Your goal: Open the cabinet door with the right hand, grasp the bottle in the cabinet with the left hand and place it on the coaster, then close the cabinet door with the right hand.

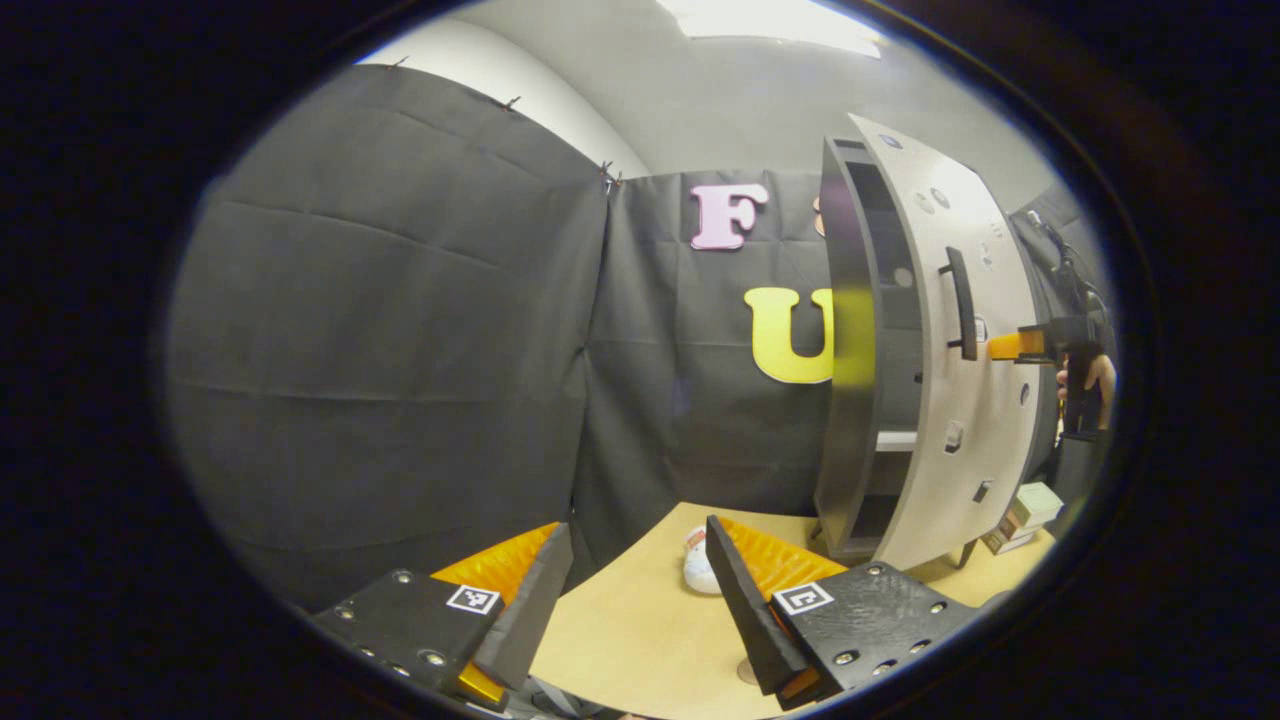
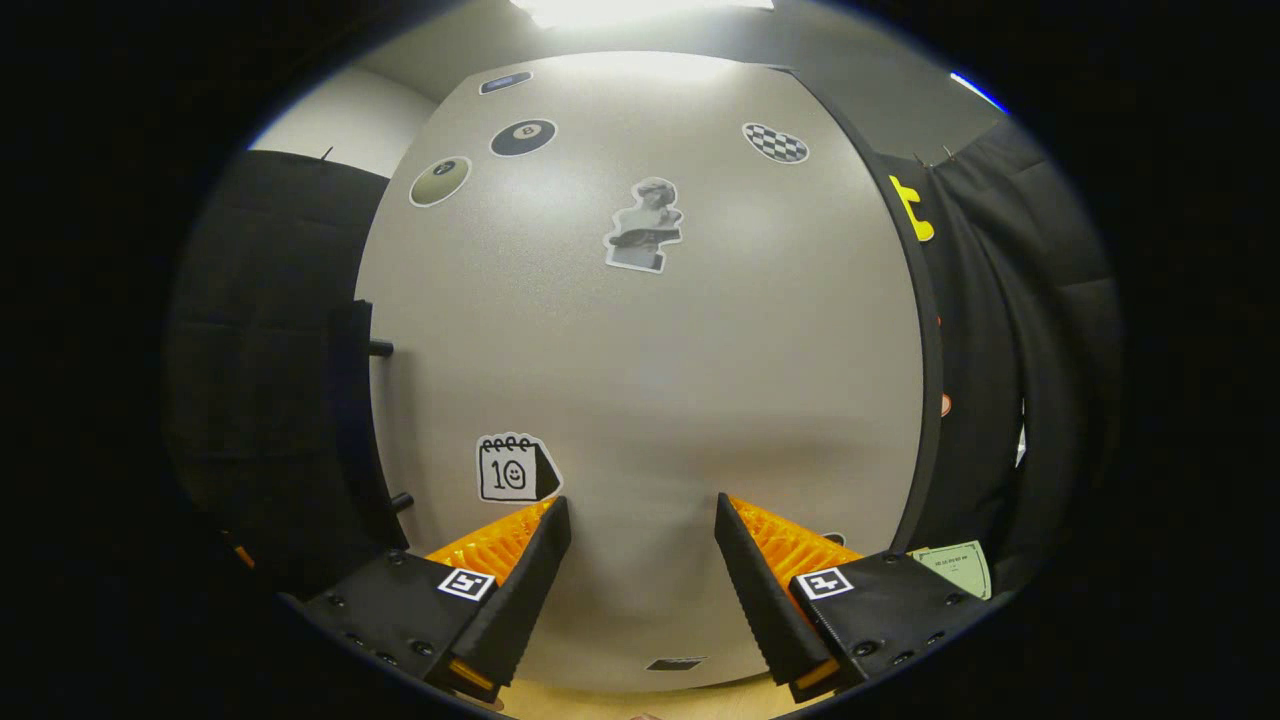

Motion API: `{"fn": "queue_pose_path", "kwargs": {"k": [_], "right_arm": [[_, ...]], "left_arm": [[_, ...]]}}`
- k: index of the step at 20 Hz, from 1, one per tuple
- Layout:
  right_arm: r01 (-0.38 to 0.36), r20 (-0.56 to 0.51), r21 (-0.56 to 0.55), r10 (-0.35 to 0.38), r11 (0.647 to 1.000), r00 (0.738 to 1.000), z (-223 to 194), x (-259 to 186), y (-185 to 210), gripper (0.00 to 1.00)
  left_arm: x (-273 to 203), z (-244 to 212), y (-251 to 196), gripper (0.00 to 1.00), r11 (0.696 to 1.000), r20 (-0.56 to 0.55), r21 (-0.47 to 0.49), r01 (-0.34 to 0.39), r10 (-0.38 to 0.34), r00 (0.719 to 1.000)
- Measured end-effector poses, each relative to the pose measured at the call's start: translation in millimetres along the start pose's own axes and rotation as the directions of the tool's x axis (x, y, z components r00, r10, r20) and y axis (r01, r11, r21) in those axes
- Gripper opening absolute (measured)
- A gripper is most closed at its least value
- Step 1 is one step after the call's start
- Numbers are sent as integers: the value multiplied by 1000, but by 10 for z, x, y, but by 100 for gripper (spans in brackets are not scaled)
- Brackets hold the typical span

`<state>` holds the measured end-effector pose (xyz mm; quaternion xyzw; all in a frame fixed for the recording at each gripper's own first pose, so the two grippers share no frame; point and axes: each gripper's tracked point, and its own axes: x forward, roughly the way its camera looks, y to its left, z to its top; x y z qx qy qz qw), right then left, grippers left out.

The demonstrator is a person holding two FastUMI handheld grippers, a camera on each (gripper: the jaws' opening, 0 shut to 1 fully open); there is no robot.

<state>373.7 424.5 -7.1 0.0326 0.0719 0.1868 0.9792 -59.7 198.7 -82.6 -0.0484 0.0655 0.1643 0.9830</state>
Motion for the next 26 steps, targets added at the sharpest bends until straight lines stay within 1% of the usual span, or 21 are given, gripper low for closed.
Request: {"fn": "queue_pose_path", "kwargs": {"k": [1, 2, 3, 4, 6, 7, 8, 9, 10, 12, 13, 16, 17, 18, 21, 23, 24, 26], "right_arm": [[-1, -8, 12, 1, 1000, 1000, -23, 7, 22, 90], [16, 2, 10, -16, 1000, 1000, -14, -19, 20, 90], [32, 2, -1, -32, 999, 999, -44, -13, 22, 93], [47, 8, -15, -47, 999, 999, -51, -16, 25, 94], [76, 16, -39, -76, 996, 997, -74, -9, 31, 94], [91, 20, -45, -90, 995, 996, -82, -18, 35, 90], [104, 24, -46, -103, 993, 994, -83, -33, 43, 94], [117, 28, -48, -115, 992, 993, -85, -42, 42, 90], [127, 30, -49, -126, 991, 992, -86, -64, 49, 90], [135, 27, -54, -133, 989, 991, -96, -94, 66, 90], [126, 20, -50, -125, 991, 992, -94, -87, 80, 95], [117, 30, -27, -117, 993, 993, -19, -162, 94, 96], [115, 44, -29, -113, 993, 993, 24, -249, 90, 96], [109, 55, -33, -107, 994, 993, 59, -358, 83, 96], [77, 72, -41, -74, 996, 995, 124, -785, -10, 96], [70, 81, -62, -65, 996, 995, 153, -1036, -203, 96], [74, 80, -72, -68, 995, 994, 164, -1168, -329, 96], [78, 74, -78, -73, 994, 995, 215, -1455, -557, 96]], "left_arm": [[6, 5, 9, 82, 1000, -1, 4, 1, 0, 1000], [-5, 5, 12, 82, 1000, -2, 9, 1, -1, 1000], [-9, 11, 9, 82, 1000, -3, 13, 1, -1, 1000], [-9, -4, 4, 82, 1000, -6, 17, 1, -1, 1000], [-1, -19, 8, 83, 1000, -12, 15, 2, -2, 1000], [-1, -19, 9, 83, 1000, -14, 12, 4, -3, 1000], [-1, -22, 2, 83, 1000, -16, 7, 6, -6, 1000], [3, -23, 4, 83, 1000, -19, 5, 10, -10, 1000], [9, -34, 4, 83, 1000, -22, 5, 14, -14, 1000], [47, -37, 4, 82, 1000, -24, 7, 28, -27, 999], [50, -42, -3, 82, 999, -26, 8, 37, -37, 999], [103, -61, -49, 82, 996, -39, -14, 83, -84, 996], [115, -70, -79, 84, 994, -46, -26, 105, -106, 993], [102, -57, -89, 82, 992, -45, -31, 120, -122, 992], [47, 48, -153, 84, 990, -27, -13, 143, -143, 989], [10, 242, -435, 82, 987, -2, 6, 158, -158, 988], [76, 316, -654, 83, 986, 2, 9, 169, -169, 986], [91, 391, -1003, 83, 980, 2, 8, 198, -198, 980]]}}
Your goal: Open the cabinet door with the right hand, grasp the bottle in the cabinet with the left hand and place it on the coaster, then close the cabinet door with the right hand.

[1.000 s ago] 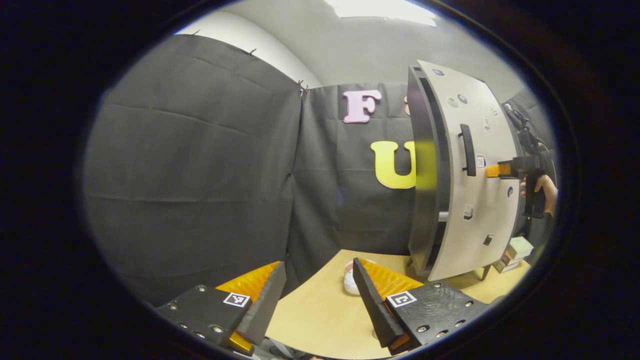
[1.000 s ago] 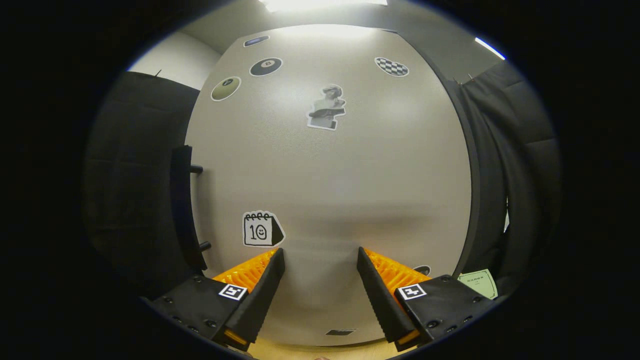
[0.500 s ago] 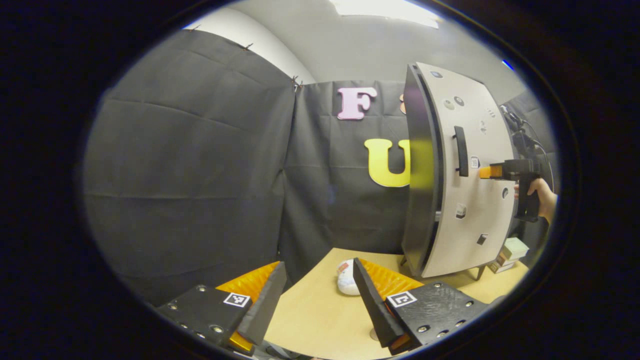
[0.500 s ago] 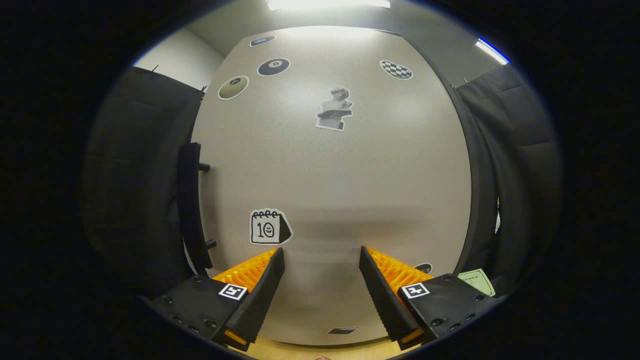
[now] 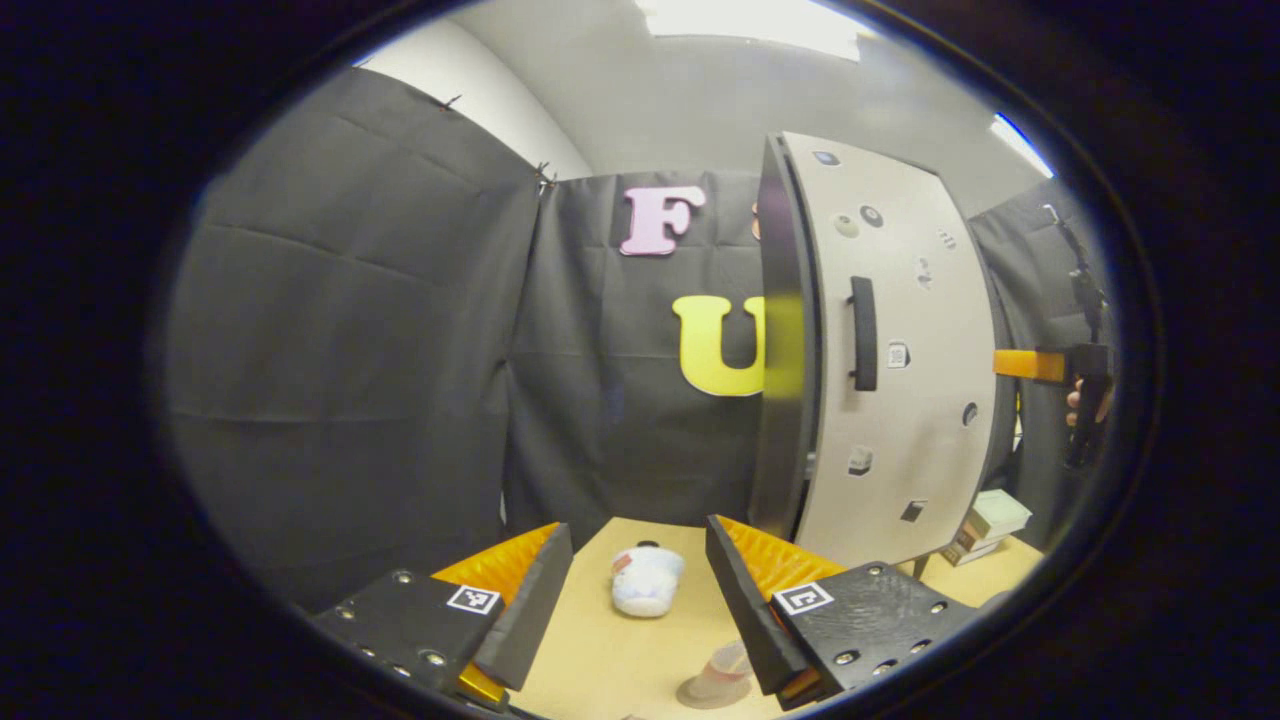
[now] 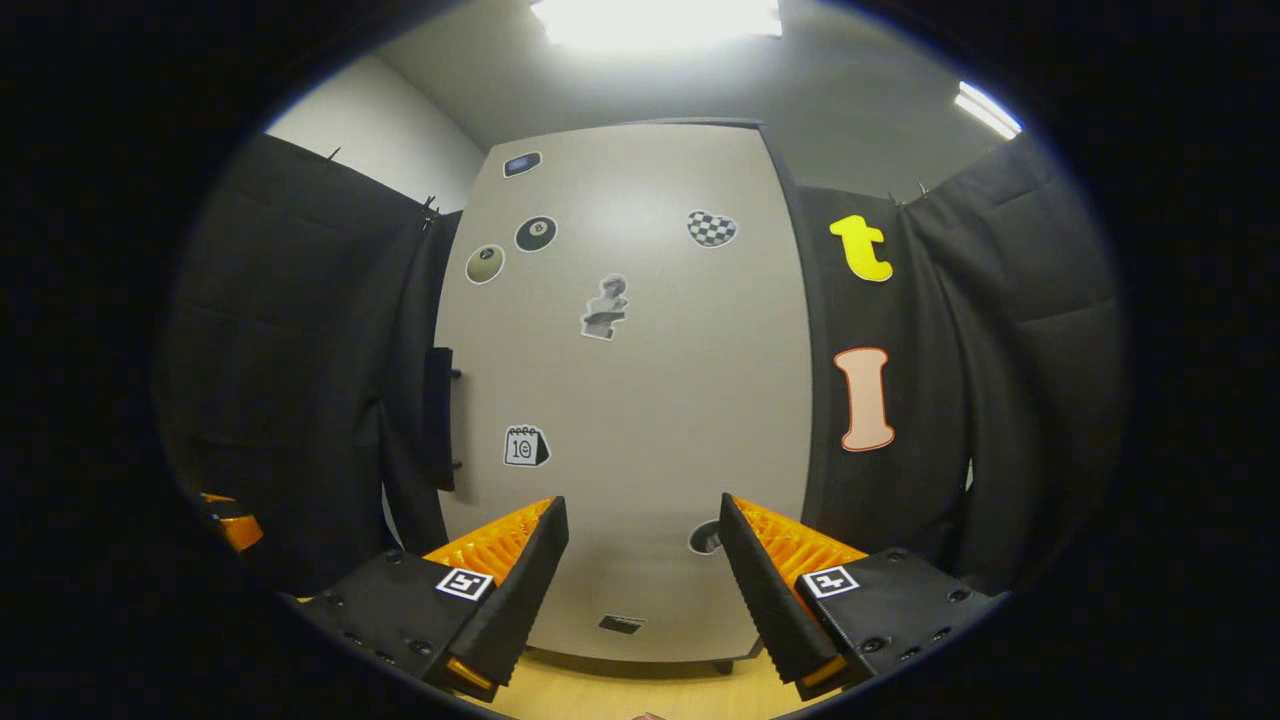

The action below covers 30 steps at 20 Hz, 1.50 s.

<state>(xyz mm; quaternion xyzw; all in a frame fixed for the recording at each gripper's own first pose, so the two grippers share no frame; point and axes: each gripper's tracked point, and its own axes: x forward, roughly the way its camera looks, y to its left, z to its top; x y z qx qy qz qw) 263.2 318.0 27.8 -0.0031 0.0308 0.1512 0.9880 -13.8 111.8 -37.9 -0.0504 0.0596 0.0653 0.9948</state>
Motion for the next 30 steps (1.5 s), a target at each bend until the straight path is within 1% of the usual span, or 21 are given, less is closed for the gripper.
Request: {"fn": "queue_pose_path", "kwargs": {"k": [2, 3, 4, 5, 7, 10, 12, 14, 17, 18, 20, 21, 25, 28, 30], "right_arm": [[18, 6, 9, -18, 1000, 1000, 32, -218, -322, 97], [26, 7, 15, -26, 1000, 1000, 23, -328, -471, 96], [35, 10, 17, -35, 999, 999, 16, -427, -631, 96], [50, 12, 17, -50, 999, 999, 0, -526, -793, 96], [81, 3, 16, -81, 997, 997, -69, -706, -1113, 96], [116, -7, 31, -116, 993, 993, -134, -949, -1514, 96], [126, -1, 33, -126, 992, 992, -187, -1038, -1739, 96], [128, 6, 21, -128, 992, 992, -179, -1137, -1887, 96], [104, -11, -1, -104, 995, 995, -239, -1293, -1992, 96], [105, -12, -7, -105, 994, 994, -246, -1333, -2017, 96], [118, -17, -8, -118, 993, 993, -276, -1426, -2036, 97], [119, -17, -2, -119, 993, 993, -283, -1458, -1990, 97], [128, -1, 23, -128, 992, 992, -167, -1573, -1788, 96], [136, 24, 10, -136, 991, 990, -52, -1640, -1640, 96], [127, 29, 4, -127, 992, 991, -12, -1665, -1510, 96]], "left_arm": [[17, 127, -332, 83, 1000, 11, 15, 24, -25, 1000], [13, 187, -488, 82, 999, 16, 25, 35, -36, 999], [12, 232, -673, 83, 998, 19, 29, 51, -52, 998], [6, 286, -856, 82, 997, 21, 28, 73, -74, 997], [-48, 387, -1180, 82, 994, 28, 19, 108, -109, 994], [-48, 523, -1558, 83, 990, 33, -1, 140, -140, 990], [-79, 600, -1692, 82, 990, 36, -5, 140, -140, 990], [-134, 666, -1699, 84, 994, 41, 18, 111, -112, 993], [-232, 726, -1604, 83, 996, 48, 66, 56, -59, 997], [-270, 762, -1569, 82, 996, 51, 76, 44, -48, 998], [-306, 803, -1551, 83, 995, 55, 81, 55, -60, 997], [-313, 828, -1534, 82, 994, 60, 82, 65, -70, 996], [-340, 910, -1286, 82, 993, 73, 95, 68, -75, 994], [-381, 943, -1080, 82, 993, 82, 98, 66, -74, 994], [-405, 955, -945, 82, 993, 84, 105, 56, -65, 994]]}}
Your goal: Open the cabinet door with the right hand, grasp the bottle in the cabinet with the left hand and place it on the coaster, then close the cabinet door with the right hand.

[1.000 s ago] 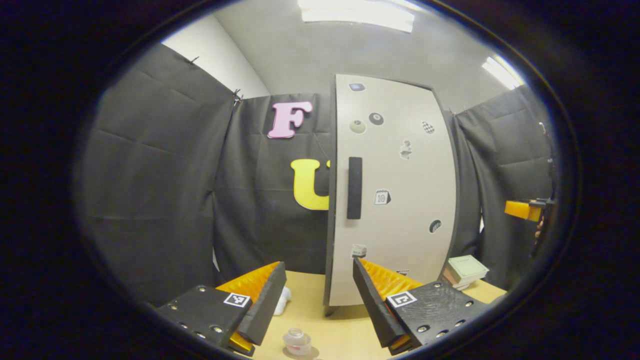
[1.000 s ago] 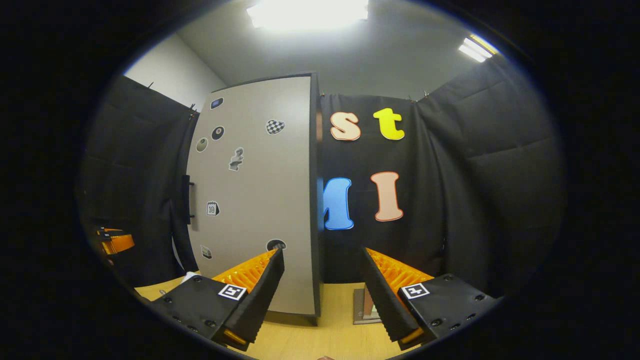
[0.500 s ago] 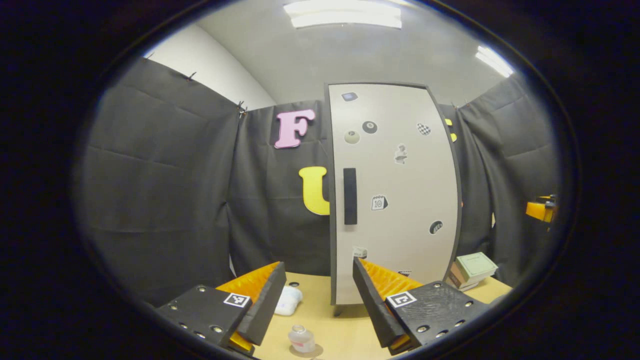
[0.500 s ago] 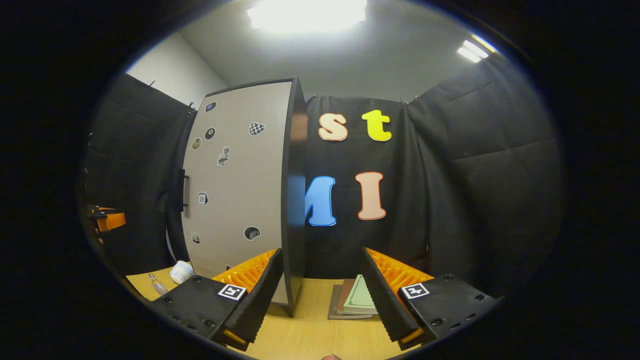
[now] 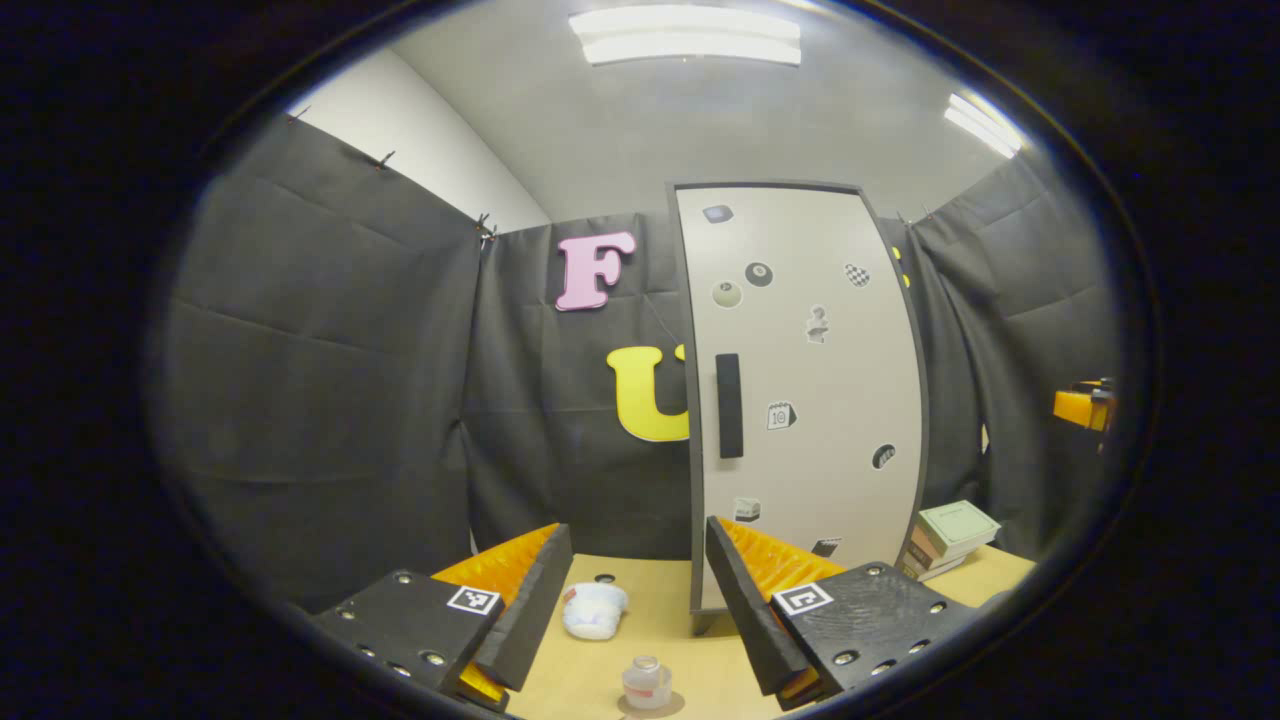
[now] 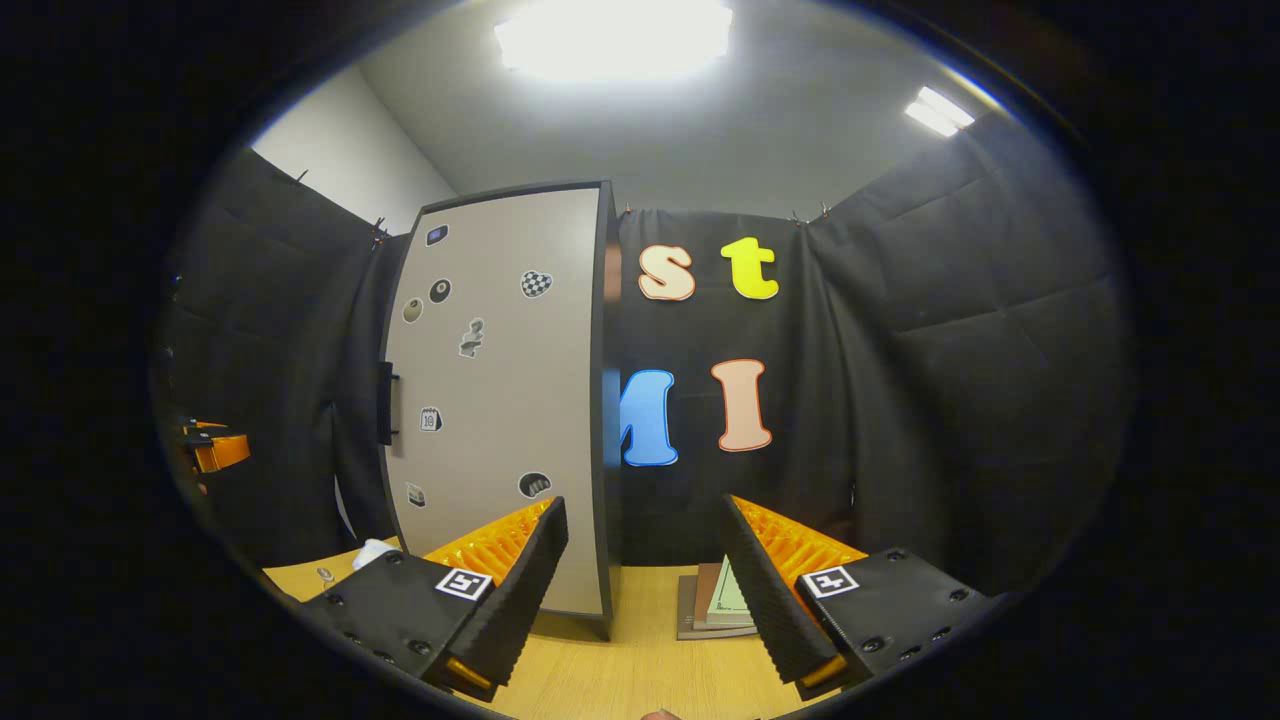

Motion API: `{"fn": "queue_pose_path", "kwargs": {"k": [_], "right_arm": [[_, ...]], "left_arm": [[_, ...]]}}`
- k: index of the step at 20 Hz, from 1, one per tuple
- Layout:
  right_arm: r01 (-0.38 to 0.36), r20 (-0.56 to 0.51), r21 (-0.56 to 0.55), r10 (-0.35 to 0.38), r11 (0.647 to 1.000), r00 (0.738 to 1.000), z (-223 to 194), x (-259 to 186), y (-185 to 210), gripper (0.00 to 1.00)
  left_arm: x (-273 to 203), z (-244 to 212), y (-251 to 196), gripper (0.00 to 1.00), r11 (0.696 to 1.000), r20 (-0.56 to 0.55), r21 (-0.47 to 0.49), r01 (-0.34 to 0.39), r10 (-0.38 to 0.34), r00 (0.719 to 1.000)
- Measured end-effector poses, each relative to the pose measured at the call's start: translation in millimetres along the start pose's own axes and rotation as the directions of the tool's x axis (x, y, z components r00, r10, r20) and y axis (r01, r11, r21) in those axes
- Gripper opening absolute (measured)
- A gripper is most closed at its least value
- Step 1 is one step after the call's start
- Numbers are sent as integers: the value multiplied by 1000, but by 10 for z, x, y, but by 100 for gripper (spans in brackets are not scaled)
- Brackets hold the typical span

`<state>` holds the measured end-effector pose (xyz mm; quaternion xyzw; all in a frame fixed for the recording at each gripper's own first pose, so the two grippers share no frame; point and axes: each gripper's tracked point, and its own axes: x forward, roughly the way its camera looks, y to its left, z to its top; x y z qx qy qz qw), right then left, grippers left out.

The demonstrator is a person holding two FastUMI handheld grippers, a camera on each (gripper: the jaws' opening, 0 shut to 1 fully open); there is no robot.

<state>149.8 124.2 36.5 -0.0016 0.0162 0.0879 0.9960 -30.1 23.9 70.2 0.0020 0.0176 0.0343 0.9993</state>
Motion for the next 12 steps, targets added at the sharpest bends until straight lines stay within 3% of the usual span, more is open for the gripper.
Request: {"fn": "queue_pose_path", "kwargs": {"k": [3, 4, 11, 12], "right_arm": [[-3, 2, -5, 3, 1000, 1000, 36, -8, 115, 96], [-3, 1, -4, 3, 1000, 1000, 40, -12, 136, 92], [0, -18, -7, -1, 1000, 1000, 28, -60, 137, 96], [2, -22, -11, -2, 1000, 1000, 14, -61, 134, 92]], "left_arm": [[-33, 13, 139, 82, 1000, 6, 1, -7, 7, 1000], [-41, 18, 167, 82, 1000, 8, -3, -9, 9, 1000], [-22, 41, 259, 82, 1000, 15, -5, -12, 12, 1000], [-25, 32, 257, 82, 1000, 13, -2, -12, 12, 1000]]}}
